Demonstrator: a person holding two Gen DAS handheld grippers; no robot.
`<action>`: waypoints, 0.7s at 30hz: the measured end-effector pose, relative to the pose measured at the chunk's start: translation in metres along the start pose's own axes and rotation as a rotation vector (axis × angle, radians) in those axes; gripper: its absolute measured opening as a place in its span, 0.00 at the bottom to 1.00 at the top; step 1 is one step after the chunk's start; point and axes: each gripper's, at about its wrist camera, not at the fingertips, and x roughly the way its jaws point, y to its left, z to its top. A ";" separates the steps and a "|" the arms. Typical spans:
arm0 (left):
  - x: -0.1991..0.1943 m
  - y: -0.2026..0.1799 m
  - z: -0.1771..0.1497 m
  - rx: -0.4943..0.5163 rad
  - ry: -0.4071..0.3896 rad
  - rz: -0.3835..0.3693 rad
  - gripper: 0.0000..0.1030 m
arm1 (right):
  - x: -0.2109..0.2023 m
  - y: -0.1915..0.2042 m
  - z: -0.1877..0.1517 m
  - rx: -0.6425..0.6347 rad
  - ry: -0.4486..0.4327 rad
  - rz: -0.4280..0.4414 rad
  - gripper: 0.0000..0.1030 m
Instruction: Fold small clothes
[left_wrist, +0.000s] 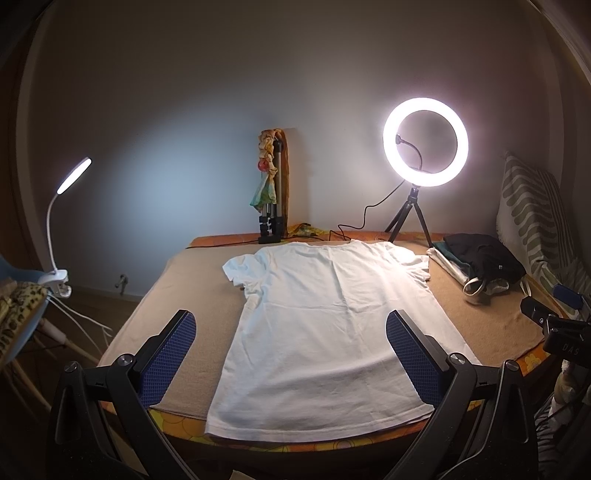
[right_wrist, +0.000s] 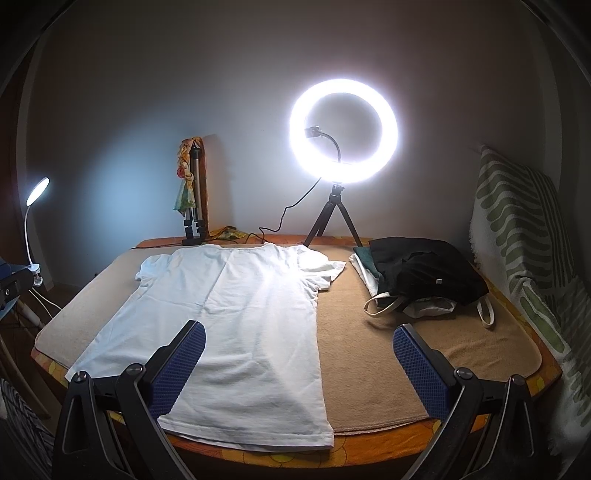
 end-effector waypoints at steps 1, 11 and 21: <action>0.000 0.000 0.000 -0.001 0.001 -0.001 1.00 | 0.000 0.000 0.000 0.000 0.000 0.000 1.00; 0.000 -0.001 0.001 0.001 -0.001 0.000 1.00 | 0.000 -0.001 -0.001 0.001 0.000 0.002 1.00; 0.000 -0.003 0.002 0.002 -0.003 0.000 1.00 | 0.000 0.001 -0.001 0.000 -0.001 0.001 1.00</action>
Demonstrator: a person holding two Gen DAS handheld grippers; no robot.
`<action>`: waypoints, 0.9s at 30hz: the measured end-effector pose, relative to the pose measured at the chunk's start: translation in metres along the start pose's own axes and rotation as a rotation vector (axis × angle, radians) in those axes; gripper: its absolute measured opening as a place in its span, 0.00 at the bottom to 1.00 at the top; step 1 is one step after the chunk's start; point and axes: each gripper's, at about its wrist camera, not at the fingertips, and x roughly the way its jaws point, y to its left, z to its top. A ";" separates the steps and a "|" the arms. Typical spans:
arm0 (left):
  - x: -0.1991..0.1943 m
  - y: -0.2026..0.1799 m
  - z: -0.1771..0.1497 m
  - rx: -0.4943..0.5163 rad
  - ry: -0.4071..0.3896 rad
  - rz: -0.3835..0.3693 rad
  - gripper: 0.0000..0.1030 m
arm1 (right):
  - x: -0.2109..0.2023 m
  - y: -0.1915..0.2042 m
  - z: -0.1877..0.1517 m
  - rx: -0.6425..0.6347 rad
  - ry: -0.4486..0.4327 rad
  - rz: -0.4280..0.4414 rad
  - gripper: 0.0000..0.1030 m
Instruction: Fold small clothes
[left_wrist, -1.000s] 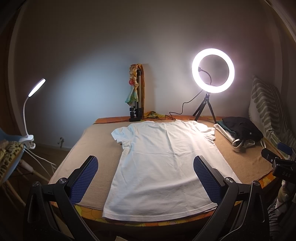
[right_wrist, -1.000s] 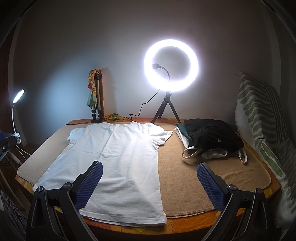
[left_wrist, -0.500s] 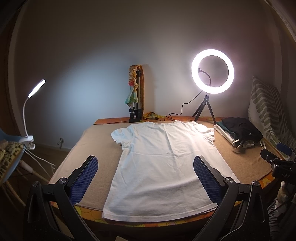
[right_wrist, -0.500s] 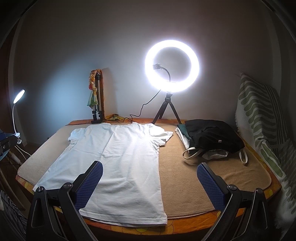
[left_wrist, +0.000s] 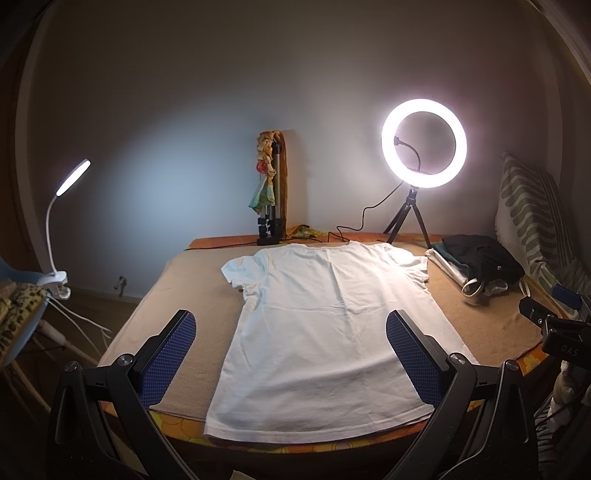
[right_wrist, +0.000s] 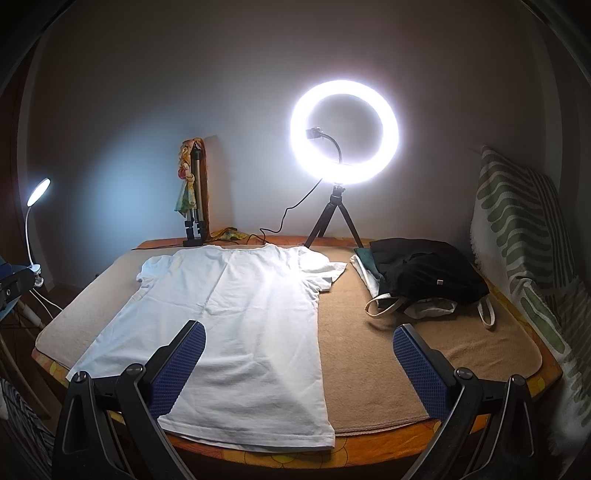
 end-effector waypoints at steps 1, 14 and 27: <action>0.000 0.000 0.001 -0.001 0.000 0.000 1.00 | 0.000 0.000 0.000 0.000 0.000 0.000 1.00; 0.000 -0.001 0.000 -0.001 -0.001 -0.002 1.00 | 0.000 0.002 0.000 0.000 0.001 0.002 1.00; 0.004 0.003 0.000 -0.004 0.007 -0.001 1.00 | 0.004 0.007 -0.001 -0.007 0.002 0.006 1.00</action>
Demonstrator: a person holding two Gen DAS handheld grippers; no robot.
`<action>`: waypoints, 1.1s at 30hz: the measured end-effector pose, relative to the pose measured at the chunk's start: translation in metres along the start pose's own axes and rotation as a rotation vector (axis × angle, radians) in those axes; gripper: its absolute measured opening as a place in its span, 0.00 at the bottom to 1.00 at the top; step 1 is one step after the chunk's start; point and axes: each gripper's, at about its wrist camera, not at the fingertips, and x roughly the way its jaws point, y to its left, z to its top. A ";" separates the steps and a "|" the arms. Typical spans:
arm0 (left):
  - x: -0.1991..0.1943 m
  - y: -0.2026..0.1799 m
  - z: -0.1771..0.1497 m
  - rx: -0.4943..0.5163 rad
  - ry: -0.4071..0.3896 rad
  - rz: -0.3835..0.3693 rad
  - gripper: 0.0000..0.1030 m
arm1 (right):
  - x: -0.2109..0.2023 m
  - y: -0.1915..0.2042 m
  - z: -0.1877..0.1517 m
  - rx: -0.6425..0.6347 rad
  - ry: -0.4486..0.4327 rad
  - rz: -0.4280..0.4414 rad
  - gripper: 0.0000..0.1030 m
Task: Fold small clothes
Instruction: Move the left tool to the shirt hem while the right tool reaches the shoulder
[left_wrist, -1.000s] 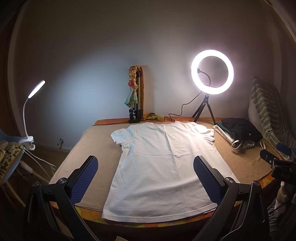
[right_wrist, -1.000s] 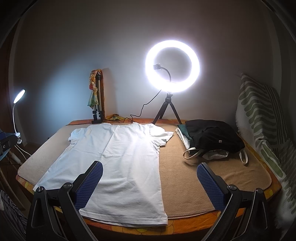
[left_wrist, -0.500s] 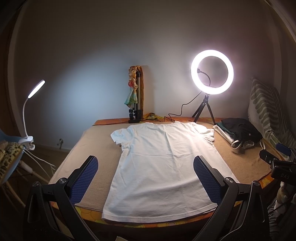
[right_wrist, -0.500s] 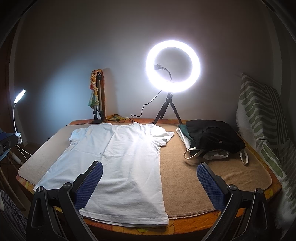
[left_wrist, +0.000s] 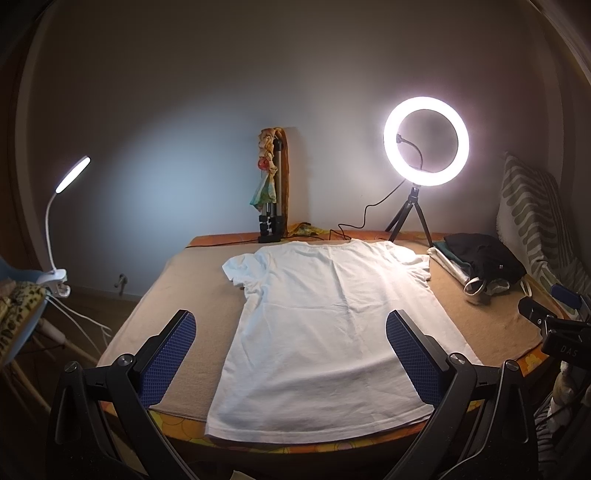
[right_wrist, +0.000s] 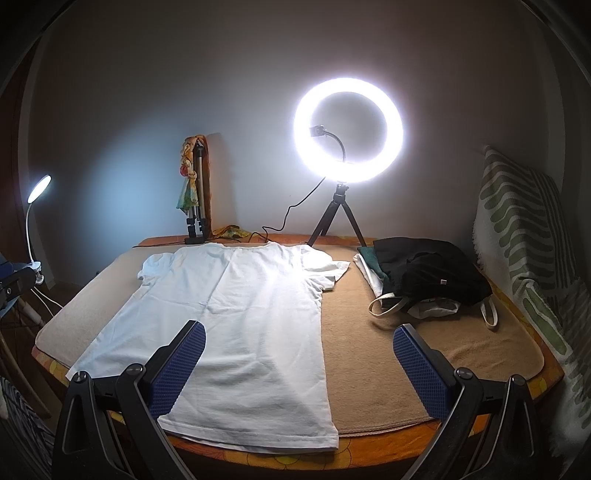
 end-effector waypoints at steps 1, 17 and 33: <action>0.001 0.001 -0.001 0.000 0.001 0.000 1.00 | 0.001 0.001 0.000 -0.001 0.000 0.000 1.00; 0.039 0.055 -0.040 -0.062 0.130 0.044 0.99 | 0.042 0.032 0.039 -0.056 -0.006 0.069 1.00; 0.103 0.121 -0.114 -0.247 0.403 -0.004 0.62 | 0.178 0.141 0.134 -0.142 0.186 0.375 0.95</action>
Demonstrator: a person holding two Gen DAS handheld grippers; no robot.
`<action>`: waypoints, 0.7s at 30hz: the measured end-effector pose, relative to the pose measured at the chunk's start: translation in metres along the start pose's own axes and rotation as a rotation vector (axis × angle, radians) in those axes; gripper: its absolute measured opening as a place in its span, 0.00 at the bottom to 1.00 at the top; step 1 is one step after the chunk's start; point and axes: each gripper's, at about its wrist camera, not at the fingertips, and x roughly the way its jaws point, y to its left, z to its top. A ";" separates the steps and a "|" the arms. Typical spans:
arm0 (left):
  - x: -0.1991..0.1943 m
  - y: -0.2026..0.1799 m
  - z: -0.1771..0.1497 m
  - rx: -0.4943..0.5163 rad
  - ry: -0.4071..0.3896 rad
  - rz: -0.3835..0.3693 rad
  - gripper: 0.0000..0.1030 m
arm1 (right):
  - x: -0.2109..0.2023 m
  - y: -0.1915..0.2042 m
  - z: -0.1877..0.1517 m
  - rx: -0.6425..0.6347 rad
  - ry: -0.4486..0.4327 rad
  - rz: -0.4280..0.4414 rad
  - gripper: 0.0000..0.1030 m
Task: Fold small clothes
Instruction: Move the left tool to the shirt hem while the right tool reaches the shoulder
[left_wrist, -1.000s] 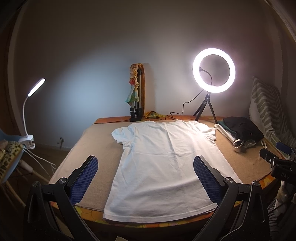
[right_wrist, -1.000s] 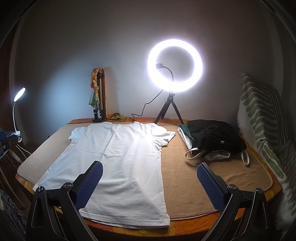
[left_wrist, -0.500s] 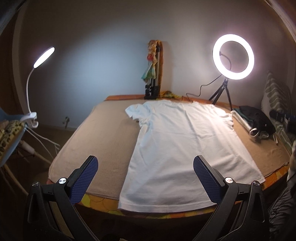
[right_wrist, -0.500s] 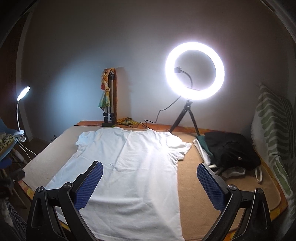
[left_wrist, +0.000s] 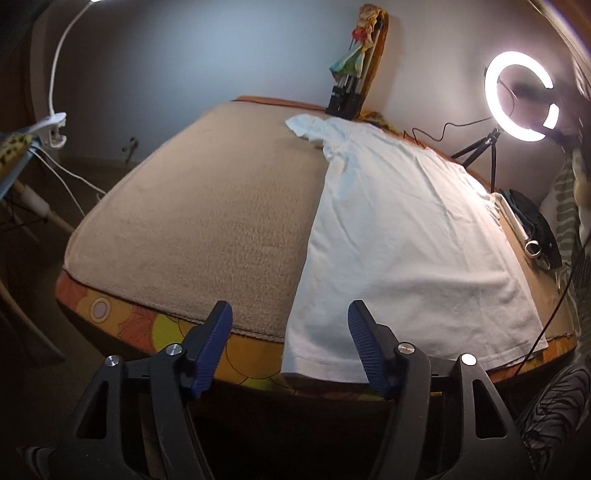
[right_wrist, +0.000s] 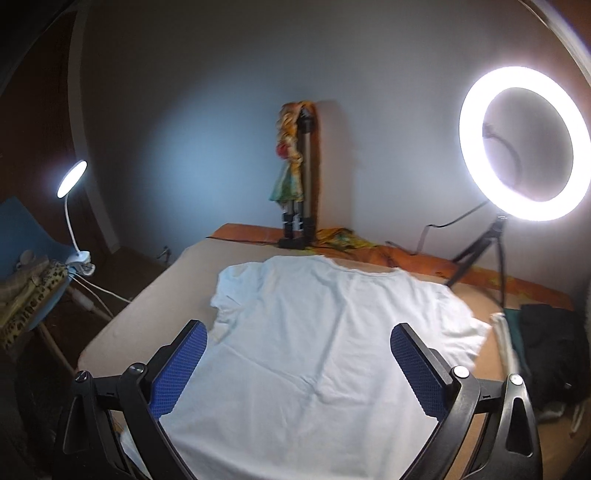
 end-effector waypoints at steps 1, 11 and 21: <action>0.003 0.001 0.000 0.000 0.005 -0.004 0.60 | 0.011 0.004 0.008 0.002 0.016 0.017 0.93; 0.016 0.008 0.000 -0.010 0.041 -0.075 0.51 | 0.132 0.055 0.065 -0.008 0.172 0.124 0.86; 0.021 0.014 -0.001 -0.027 0.069 -0.146 0.51 | 0.274 0.104 0.080 0.002 0.380 0.165 0.82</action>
